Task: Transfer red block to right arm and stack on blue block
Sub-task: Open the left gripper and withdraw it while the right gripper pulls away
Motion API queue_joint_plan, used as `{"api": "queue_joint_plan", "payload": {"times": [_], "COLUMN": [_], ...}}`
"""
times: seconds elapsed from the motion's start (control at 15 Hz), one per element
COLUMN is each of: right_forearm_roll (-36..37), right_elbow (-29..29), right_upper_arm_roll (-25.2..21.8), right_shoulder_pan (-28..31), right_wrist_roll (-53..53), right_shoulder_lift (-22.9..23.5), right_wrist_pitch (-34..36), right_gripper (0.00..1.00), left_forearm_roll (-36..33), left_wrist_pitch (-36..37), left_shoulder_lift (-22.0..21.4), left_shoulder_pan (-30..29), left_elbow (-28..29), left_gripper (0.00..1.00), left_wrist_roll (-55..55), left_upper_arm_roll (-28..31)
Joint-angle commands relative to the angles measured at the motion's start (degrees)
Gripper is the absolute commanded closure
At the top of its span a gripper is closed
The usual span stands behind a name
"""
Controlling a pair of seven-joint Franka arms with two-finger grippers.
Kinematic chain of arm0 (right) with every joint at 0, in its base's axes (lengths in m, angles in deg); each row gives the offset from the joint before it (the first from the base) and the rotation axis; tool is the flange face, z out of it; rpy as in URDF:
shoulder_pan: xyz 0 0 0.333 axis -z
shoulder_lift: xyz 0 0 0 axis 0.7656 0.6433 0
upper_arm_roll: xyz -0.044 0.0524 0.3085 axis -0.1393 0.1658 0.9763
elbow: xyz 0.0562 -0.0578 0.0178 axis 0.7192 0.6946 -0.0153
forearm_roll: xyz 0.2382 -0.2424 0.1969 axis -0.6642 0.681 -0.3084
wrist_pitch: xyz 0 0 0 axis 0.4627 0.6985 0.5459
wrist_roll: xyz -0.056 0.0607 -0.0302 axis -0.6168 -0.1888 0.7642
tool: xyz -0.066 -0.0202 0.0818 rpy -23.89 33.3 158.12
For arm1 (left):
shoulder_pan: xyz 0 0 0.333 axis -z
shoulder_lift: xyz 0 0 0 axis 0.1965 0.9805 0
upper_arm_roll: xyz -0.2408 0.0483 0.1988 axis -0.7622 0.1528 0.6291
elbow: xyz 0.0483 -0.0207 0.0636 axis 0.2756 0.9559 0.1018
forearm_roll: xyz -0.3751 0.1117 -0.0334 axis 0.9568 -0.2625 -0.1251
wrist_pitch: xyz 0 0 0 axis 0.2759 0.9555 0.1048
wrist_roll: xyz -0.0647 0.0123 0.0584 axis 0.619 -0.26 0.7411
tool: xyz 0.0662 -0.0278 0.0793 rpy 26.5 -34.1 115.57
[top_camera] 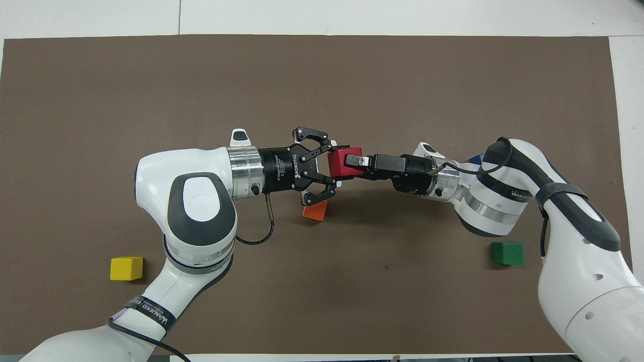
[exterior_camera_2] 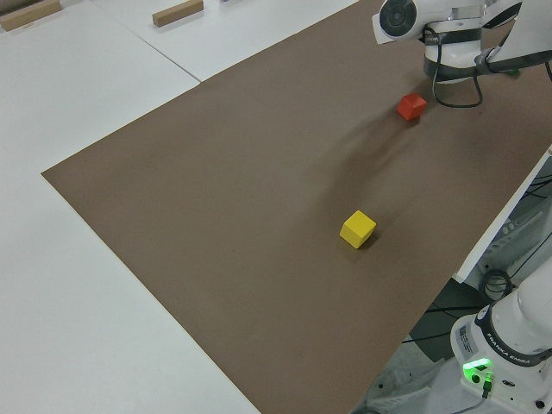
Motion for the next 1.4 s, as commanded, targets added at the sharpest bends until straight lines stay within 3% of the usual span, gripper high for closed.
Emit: {"api": "queue_joint_plan", "payload": {"times": [0.0,0.27,0.33,0.4,0.8,1.0,1.2,1.34], "right_forearm_roll": [-1.17,-1.17,-1.17,-1.17,-1.17,-1.17,-1.17,-1.09], "right_elbow": [0.84,0.93,0.93,0.93,0.58,0.31,0.22,0.05], "right_upper_arm_roll": [0.17,0.17,0.17,0.17,0.17,0.17,0.08,-0.10], "right_shoulder_pan": [-0.64,-0.90,-0.90,-0.90,-0.73,-0.64,-0.20,-0.03], "right_wrist_roll": [-2.02,-1.93,-2.02,-2.02,-1.15,-0.88,-0.27,1.05], "right_shoulder_lift": [-0.27,-0.36,-0.36,-0.27,-0.79,-0.97,-1.93,-3.42], "right_wrist_pitch": [-2.31,-2.75,-2.75,-2.75,-3.19,-4.69,-5.12,-7.48], "right_gripper": [1.00,1.00,1.00,1.00,1.00,1.00,1.00,1.00], "left_forearm_roll": [1.15,1.15,1.15,1.15,1.06,0.97,-0.34,-9.26], "left_wrist_pitch": [-0.43,-0.25,-0.25,-0.42,-0.16,1.41,10.44,17.82], "left_shoulder_lift": [0.51,0.16,0.08,-0.19,-0.19,-0.19,-0.28,0.25], "left_shoulder_pan": [0.99,0.90,0.90,0.99,0.20,-2.26,-9.10,-14.36], "left_elbow": [-0.73,-0.47,-0.47,-0.47,-0.64,-0.56,-0.55,-2.65], "left_gripper": [1.00,1.00,0.75,0.01,0.00,0.00,0.00,0.00], "left_wrist_roll": [1.50,1.41,1.32,1.23,1.67,11.65,18.37,19.51], "left_upper_arm_roll": [0.25,0.25,0.34,0.34,0.42,0.51,0.69,0.78]}}
